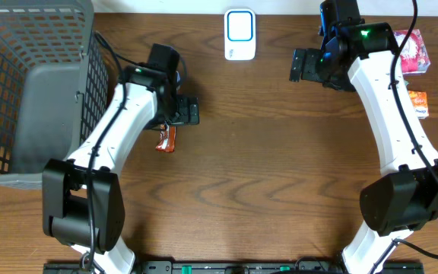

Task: Scan the item barcode
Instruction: 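Push the orange-red snack bar toward the centre with the left gripper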

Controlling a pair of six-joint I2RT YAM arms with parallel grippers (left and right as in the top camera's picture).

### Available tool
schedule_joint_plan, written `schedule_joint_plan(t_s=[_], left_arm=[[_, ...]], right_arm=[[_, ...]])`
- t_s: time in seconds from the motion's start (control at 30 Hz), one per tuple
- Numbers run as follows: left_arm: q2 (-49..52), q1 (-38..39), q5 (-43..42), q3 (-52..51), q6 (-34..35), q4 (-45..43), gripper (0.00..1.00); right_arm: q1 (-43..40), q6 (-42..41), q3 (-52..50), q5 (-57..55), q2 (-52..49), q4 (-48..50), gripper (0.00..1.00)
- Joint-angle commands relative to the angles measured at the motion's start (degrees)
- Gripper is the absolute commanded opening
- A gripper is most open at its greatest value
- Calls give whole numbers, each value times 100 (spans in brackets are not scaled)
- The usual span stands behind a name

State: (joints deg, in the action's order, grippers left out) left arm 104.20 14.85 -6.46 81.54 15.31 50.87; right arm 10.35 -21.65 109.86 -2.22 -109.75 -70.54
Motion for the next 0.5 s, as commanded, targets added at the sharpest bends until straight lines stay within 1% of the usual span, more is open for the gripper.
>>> schedule_joint_plan(t_s=[0.0, 0.1, 0.13, 0.37, 0.4, 0.47], left_arm=[[66, 109, 1397, -297, 114, -422, 98], [70, 164, 1467, -627, -31, -977, 100], [74, 173, 1467, -737, -28, -1134, 98], [190, 175, 1440, -1329, -22, -1794, 81], [225, 175, 1421, -1388, -24, -1853, 76], [319, 175, 1307, -1491, -26, -1976, 72]], right_arm=[[13, 70, -44, -68, -24, 0, 99], [13, 70, -44, -70, -24, 0, 99], [13, 70, -44, -70, -24, 0, 99], [13, 70, -44, -70, -24, 0, 99], [13, 70, -44, -70, -24, 0, 99], [13, 70, -44, -70, -24, 0, 99]])
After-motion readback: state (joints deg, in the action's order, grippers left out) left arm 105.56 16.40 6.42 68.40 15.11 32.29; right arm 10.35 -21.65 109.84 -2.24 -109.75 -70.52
